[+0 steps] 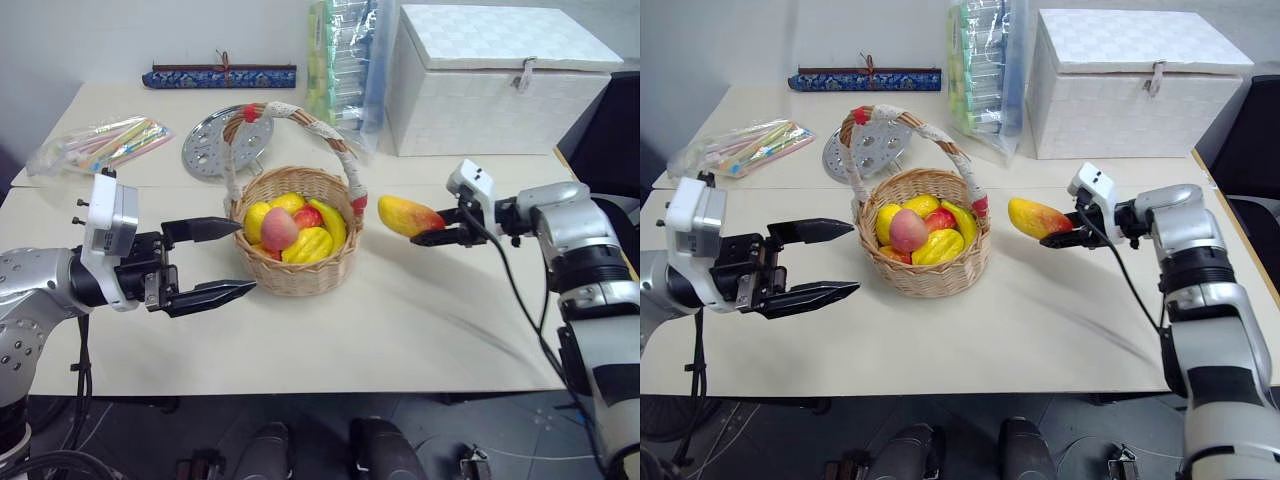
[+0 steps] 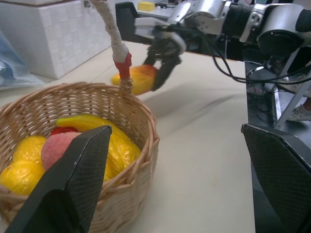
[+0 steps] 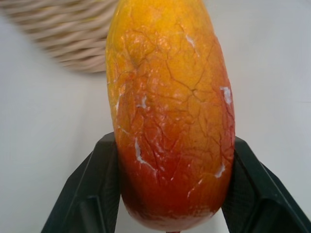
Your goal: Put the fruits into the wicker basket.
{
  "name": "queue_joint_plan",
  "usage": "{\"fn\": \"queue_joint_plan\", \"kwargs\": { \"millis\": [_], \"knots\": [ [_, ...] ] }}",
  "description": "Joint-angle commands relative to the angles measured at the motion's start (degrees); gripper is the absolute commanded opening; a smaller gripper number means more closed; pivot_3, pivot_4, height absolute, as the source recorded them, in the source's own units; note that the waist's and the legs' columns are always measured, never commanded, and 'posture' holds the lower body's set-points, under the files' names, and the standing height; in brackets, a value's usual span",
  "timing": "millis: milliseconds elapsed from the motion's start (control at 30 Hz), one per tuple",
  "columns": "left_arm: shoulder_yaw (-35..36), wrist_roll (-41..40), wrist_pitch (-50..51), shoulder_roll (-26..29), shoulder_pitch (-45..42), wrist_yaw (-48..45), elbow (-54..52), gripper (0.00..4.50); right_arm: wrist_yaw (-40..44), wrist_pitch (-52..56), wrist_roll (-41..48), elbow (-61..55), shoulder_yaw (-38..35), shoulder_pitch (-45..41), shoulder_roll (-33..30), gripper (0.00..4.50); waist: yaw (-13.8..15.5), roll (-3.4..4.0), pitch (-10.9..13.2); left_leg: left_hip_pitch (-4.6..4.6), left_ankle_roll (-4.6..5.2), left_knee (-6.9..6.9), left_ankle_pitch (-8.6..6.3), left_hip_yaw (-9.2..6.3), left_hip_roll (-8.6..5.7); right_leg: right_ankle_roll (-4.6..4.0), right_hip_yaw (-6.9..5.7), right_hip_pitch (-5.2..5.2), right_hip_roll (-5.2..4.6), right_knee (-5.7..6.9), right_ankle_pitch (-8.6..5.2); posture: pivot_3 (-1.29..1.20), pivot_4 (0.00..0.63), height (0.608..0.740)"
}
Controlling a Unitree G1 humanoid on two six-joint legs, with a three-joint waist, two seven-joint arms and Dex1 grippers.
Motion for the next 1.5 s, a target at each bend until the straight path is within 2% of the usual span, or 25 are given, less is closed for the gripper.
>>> {"fn": "queue_joint_plan", "kwargs": {
  "millis": [33,133,233,367,533,600,667,767,833,1000,1133,1333,1500],
  "knots": [
    [3.95,-0.02,-1.13,0.7,2.68,-0.28,-1.06,4.5,5.69,13.31,12.47,-22.51,1.2,5.71,-7.54,2.21,0.54,0.06,0.04,0.0,0.01,0.04,-0.03,-0.02,0.0,0.0,0.01,0.0,0.0,0.0,0.0,0.0,0.15,0.74],
    [5.22,-0.51,-1.1,0.27,4.32,0.22,-0.91,4.5,3.11,22.65,21.03,-33.52,-1.76,8.11,-6.5,2.21,0.15,0.08,0.06,-0.03,-0.01,0.24,-0.09,-0.08,0.03,0.0,0.01,-0.02,0.0,-0.08,0.0,0.0,0.15,0.74],
    [6.37,-1.01,-1.2,-0.64,5.12,0.97,0.33,4.5,-7.44,28.71,26.37,-36.93,-5.55,5.52,1.77,2.21,-0.2,0.08,0.06,0.26,-0.03,0.25,-0.09,-0.07,0.06,-0.07,0.05,0.18,0.0,0.03,0.04,0.0,0.15,0.74],
    [7.28,-0.56,-1.51,-0.57,6.65,0.88,0.56,4.5,-26.1,37.51,27.44,-34.64,-11.95,0.0,15.6,2.21,-0.71,0.1,0.07,0.43,-0.09,0.06,-0.07,-0.04,0.06,-0.15,0.13,0.19,-0.03,0.09,0.08,0.0,0.15,0.74],
    [7.45,-0.6,-1.77,-1.05,7.99,1.76,-0.2,4.5,-36.97,41.28,25.06,-37.36,-9.76,0.32,20.54,2.21,-0.11,0.08,0.05,0.32,-0.14,-0.26,-0.01,-0.14,0.03,-0.16,0.13,0.09,-0.02,0.02,0.08,0.0,0.15,0.74],
    [7.45,-0.88,-1.75,-1.56,8.42,2.51,-0.77,4.5,-39.45,42.65,25.52,-38.18,-9.56,0.57,21.66,2.9,-0.35,0.08,0.05,0.2,-0.08,-0.26,-0.04,-0.12,-0.01,-0.16,0.15,0.0,-0.03,-0.01,0.08,0.0,0.15,0.74],
    [7.5,-0.84,-1.8,-2.0,9.04,2.9,-1.29,4.5,-40.05,43.83,27.4,-39.67,-10.44,0.85,22.33,3.43,-0.63,0.08,0.05,-0.09,-0.05,-0.19,-0.05,-0.1,-0.02,-0.14,0.15,-0.26,-0.04,0.01,0.09,0.0,0.15,0.74],
    [7.78,-0.93,-1.84,-2.34,9.93,3.21,-1.76,4.5,-38.62,43.76,30.45,-41.69,-11.73,1.78,21.58,4.47,-0.79,0.06,0.04,-0.4,-0.03,-0.15,-0.01,-0.01,-0.03,-0.11,0.15,-0.66,-0.03,0.18,0.1,0.0,0.15,0.74],
    [7.82,-0.93,-1.98,-2.43,10.37,3.26,-1.92,4.5,-37.73,41.75,30.55,-42.55,-11.56,3.3,19.75,4.47,-0.78,0.06,0.04,-0.39,-0.04,-0.15,0.03,0.03,-0.02,-0.11,0.14,-0.66,-0.02,0.19,0.1,0.0,0.15,0.74],
    [7.53,-0.91,-2.19,-2.22,10.24,3.13,-1.69,4.5,-28.62,38.18,35.86,-44.52,-14.04,9.71,11.91,4.47,-0.66,0.05,0.04,-0.35,0.07,-0.02,0.15,0.17,-0.03,-0.05,0.27,-0.63,-0.04,0.36,0.14,0.0,0.15,0.74],
    [7.2,-0.96,-2.24,-1.93,9.5,2.92,-1.19,4.5,-24.35,30.16,32.51,-42.03,-13.15,13.32,6.31,4.47,-0.64,0.05,0.04,-0.27,0.09,0.04,0.15,0.22,-0.03,-0.05,0.35,-0.64,-0.05,0.45,0.14,0.0,0.15,0.74],
    [6.96,-1.11,-1.84,-1.4,8.08,2.43,-0.29,4.5,-25.43,13.67,23.08,-30.55,-12.34,8.97,7.86,4.47,-0.95,0.05,0.04,-0.21,0.05,0.0,0.17,0.4,-0.03,-0.05,0.48,-0.76,-0.01,0.57,0.13,0.0,0.15,0.74],
    [5.64,-0.29,-2.11,-1.48,7.48,2.12,0.21,4.5,-23.65,4.63,18.97,-25.09,-8.68,4.34,13.16,4.47,-0.82,0.04,0.04,-0.25,0.03,0.01,0.19,0.39,-0.02,-0.05,0.46,-0.76,-0.01,0.63,0.13,0.0,0.15,0.74]
  ]
}}
